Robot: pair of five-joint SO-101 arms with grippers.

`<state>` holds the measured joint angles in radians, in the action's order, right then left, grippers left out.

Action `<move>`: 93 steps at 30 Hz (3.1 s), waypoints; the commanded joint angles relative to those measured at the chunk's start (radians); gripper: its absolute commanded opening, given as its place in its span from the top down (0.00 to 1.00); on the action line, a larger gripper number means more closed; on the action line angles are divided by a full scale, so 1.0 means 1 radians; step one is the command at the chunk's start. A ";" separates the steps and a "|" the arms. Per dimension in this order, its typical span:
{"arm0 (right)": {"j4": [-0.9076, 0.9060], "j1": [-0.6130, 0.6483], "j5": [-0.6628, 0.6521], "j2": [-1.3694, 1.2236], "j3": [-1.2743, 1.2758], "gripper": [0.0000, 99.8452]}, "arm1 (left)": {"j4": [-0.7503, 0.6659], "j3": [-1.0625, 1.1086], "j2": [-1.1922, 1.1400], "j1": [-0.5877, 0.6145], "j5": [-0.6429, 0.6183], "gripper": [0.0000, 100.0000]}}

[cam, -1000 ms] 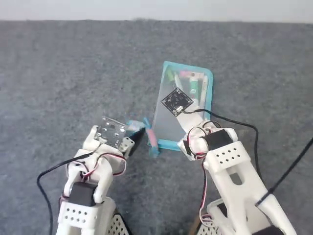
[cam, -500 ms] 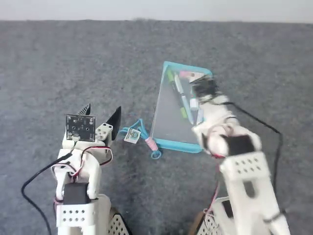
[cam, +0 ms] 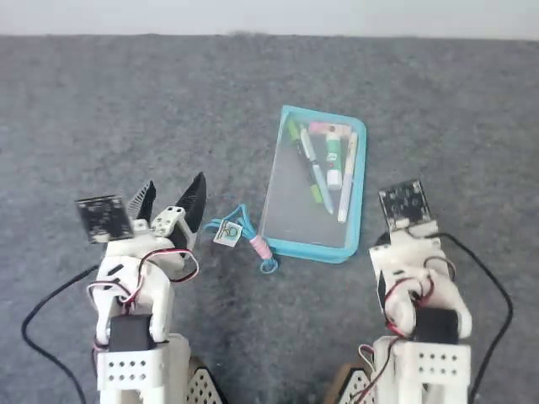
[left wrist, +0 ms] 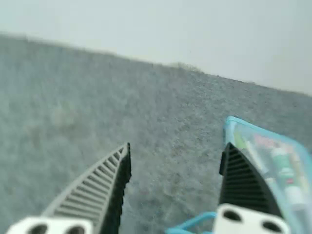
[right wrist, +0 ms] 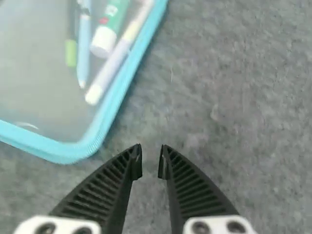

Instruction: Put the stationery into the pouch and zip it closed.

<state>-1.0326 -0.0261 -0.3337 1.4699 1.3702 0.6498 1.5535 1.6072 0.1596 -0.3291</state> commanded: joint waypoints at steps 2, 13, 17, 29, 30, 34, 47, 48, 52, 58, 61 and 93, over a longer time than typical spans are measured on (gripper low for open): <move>-0.019 -0.061 -0.066 0.185 0.117 0.94 | -0.048 0.021 0.003 0.003 -0.060 0.72; -0.111 -0.162 -0.092 0.341 0.264 0.94 | -0.163 0.139 0.038 0.117 0.221 0.71; -0.099 -0.162 -0.091 0.346 0.313 0.94 | -0.146 0.139 0.081 0.209 0.324 0.71; -0.177 -0.163 -0.097 0.346 0.315 0.94 | 0.299 0.139 0.094 0.290 0.568 0.72; -0.199 -0.166 -0.097 0.346 0.315 0.94 | 0.322 0.139 0.094 0.290 0.578 0.72; -0.272 -0.170 -0.097 0.346 0.315 0.94 | 0.388 0.139 0.094 0.290 0.621 0.72; -0.283 -0.166 -0.097 0.346 0.315 0.94 | 0.489 0.139 0.095 0.287 0.700 0.72; -0.283 -0.166 -0.097 0.346 0.315 0.94 | 0.489 0.139 0.095 0.287 0.700 0.72; -0.283 -0.165 -0.097 0.346 0.315 0.94 | 0.489 0.139 0.095 0.285 0.700 0.72; -0.283 -0.165 -0.097 0.346 0.315 0.94 | 0.489 0.139 0.095 0.285 0.700 0.72; -0.283 -0.165 -0.097 0.346 0.315 0.94 | 0.489 0.139 0.095 0.285 0.700 0.72; -0.283 -0.165 -0.097 0.346 0.315 0.94 | 0.491 0.139 0.095 0.285 0.700 0.72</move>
<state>-1.3073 -0.1857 -0.4166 1.7998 1.6632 1.1377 1.7024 1.6824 0.4450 0.3583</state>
